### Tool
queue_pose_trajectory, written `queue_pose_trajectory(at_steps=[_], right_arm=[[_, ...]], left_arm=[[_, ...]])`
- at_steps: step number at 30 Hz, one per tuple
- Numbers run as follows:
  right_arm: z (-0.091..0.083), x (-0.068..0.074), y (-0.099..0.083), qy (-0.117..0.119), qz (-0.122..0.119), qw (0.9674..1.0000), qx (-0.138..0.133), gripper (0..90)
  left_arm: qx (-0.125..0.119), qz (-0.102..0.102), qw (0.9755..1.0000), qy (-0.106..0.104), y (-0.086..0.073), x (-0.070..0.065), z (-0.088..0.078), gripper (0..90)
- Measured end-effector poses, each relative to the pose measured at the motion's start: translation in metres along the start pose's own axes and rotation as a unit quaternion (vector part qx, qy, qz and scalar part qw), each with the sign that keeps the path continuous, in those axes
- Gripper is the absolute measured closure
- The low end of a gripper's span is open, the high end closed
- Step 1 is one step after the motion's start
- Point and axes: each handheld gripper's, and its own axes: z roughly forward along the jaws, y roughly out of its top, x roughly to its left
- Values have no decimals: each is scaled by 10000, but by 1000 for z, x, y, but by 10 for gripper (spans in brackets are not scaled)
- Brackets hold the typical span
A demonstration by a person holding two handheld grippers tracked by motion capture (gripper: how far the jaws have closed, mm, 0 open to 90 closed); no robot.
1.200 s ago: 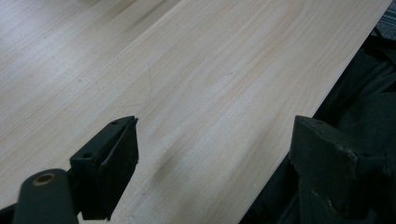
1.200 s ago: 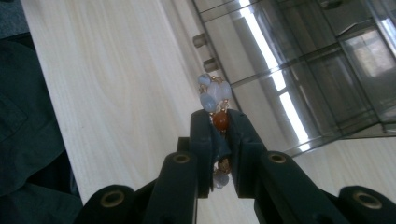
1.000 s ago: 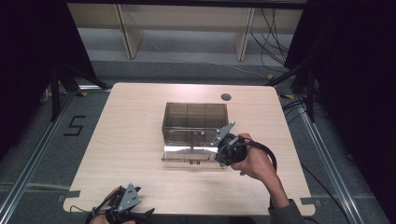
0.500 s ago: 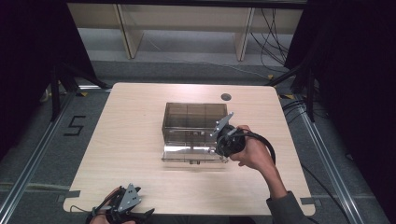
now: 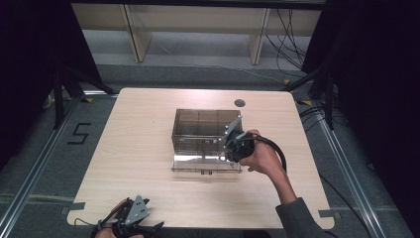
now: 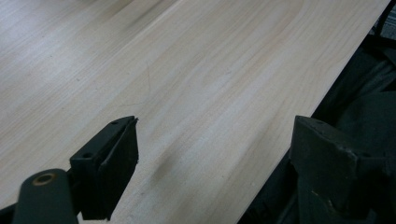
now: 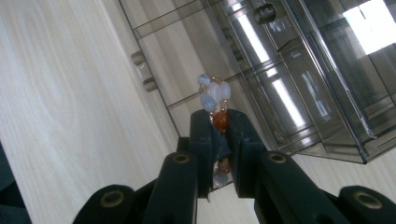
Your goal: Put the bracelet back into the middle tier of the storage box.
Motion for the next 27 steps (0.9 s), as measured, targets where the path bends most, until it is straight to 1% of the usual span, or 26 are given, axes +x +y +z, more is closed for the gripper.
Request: queue_pose_trajectory(at_steps=[1, 2, 3, 4, 5, 6, 7, 8, 9, 11, 12, 13, 14, 15, 16, 17, 20, 21, 22, 23, 24, 25, 26, 27], right_arm=[[1, -1, 0, 5, 24, 10000, 21, 820], [4, -2, 1, 4, 82, 9999, 76, 820], [5, -4, 1, 8, 52, 10000, 74, 820], [7, -4, 1, 3, 91, 9999, 87, 820], [8, -6, 1, 3, 88, 9999, 89, 820], [9, -6, 1, -30, 141, 9998, 108, 820], [10, -7, 1, -13, 125, 9999, 106, 820], [12, -7, 1, -18, 143, 9998, 138, 820], [14, -8, 1, 3, 127, 9998, 143, 820], [17, -8, 1, -1, 156, 9997, 173, 820], [18, -9, 1, -3, 180, 9996, 207, 820], [20, -9, 0, 3, 205, 9995, 229, 820], [22, -10, 1, -42, 203, 9995, 243, 820], [24, -11, 0, -7, 148, 9996, 220, 820], [26, -12, -1, -6, 157, 9996, 235, 820], [27, -11, -1, -28, 227, 9993, 291, 820], [30, -12, -3, 8, 210, 9993, 306, 819], [31, -12, -3, -10, 237, 9993, 304, 819], [34, -13, -4, -6, 212, 9992, 339, 819], [35, -13, -4, -14, 200, 9992, 354, 819], [36, -12, -4, -9, 217, 9990, 391, 819], [38, -15, -5, -45, 53, 9994, 340, 819], [38, -13, -5, -12, 196, 9991, 382, 818], [40, -13, -5, 5, 215, 9990, 399, 820]], left_arm=[[-13, 11, 10000, 30, 0, 0, -1, 156], [-15, 0, 10000, -15, 0, 0, 0, 156], [-3, 15, 10000, 10, 0, 0, 0, 156], [0, 35, 10000, 74, 0, 0, -1, 156], [-19, -10, 10000, 1, 0, 0, 0, 156], [-16, 1, 10000, -3, 0, 0, 0, 156], [-16, -2, 10000, -13, 0, 0, 0, 156], [0, 22, 10000, 51, 0, 0, -1, 156], [-1, 4, 10000, 4, 0, 0, 0, 156], [-14, 23, 10000, 48, 0, 0, -1, 156], [-20, -6, 10000, -3, 0, 0, 0, 156], [-5, 16, 10000, 32, 0, 0, -1, 156], [-5, 31, 10000, 80, 0, 0, -1, 156], [-24, -7, 10000, 10, 0, 0, 0, 156], [-36, 19, 10000, 73, 0, 0, -2, 156], [-34, 37, 10000, 36, 0, 0, -1, 156], [1, 39, 10000, 80, 0, 0, -1, 156], [-13, 12, 10000, 31, 0, 0, -1, 156], [-35, 47, 10000, 78, 0, 0, -2, 156], [-2, 29, 10000, 12, 0, 0, -1, 156], [10, 30, 10000, 88, 0, 0, -1, 156], [-6, 21, 10000, 63, 0, 0, -1, 156], [-6, 21, 10000, 63, 0, 0, -1, 156], [-39, 48, 10000, 76, 0, 0, -2, 156]])
